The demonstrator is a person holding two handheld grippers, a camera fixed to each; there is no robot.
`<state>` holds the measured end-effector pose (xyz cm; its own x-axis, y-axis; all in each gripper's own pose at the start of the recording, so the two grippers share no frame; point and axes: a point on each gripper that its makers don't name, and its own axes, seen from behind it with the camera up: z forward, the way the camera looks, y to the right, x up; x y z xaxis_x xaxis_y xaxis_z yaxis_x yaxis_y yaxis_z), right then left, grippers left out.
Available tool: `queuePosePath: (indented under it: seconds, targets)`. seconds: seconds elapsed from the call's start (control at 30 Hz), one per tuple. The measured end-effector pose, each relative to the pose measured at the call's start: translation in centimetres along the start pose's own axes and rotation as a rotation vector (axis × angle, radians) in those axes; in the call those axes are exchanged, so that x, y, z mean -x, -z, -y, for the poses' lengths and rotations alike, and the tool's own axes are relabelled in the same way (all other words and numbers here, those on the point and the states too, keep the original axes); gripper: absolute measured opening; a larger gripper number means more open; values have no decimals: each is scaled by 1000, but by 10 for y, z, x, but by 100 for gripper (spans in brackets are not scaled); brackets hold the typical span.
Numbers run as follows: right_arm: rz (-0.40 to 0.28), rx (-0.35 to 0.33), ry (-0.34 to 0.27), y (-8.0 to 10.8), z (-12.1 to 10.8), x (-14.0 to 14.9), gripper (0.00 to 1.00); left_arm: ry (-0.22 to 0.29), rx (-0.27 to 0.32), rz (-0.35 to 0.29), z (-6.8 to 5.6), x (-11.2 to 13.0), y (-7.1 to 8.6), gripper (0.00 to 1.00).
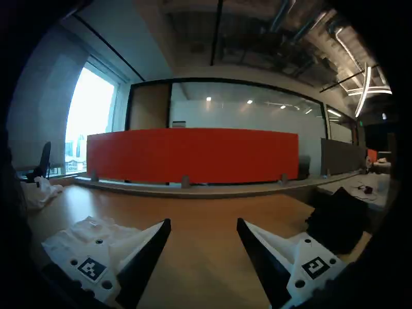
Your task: Fold towel
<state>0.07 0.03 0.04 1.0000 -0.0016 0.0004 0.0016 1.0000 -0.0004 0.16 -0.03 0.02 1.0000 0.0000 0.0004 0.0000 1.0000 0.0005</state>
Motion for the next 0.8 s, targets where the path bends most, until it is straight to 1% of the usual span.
queuePosePath:
  seconds: [0.1, 0.2, 0.37, 0.5, 0.6, 0.8]
  targets:
    - [4, 3, 13, -3, -2, -7, 99, 0, -4, 3, 2, -14, -1, 97]
    - [11, -1, 25, -3, 0, -27, 99, -2, -5, 3, 3, -40, -1, 97]
    - [12, -4, 18, -2, 4, -70, 99, -6, 1, -1, 3, -90, 0, 97]
    - [9, -3, 24, 1, 6, -104, 99, -7, -1, 2, 5, -123, 2, 97]
    - [7, -2, 29, 4, 7, -125, 99, -8, 8, 8, 4, -142, 4, 97]
    - [15, 4, 23, 6, 4, -152, 99, -15, 33, 20, -1, -169, 5, 97]
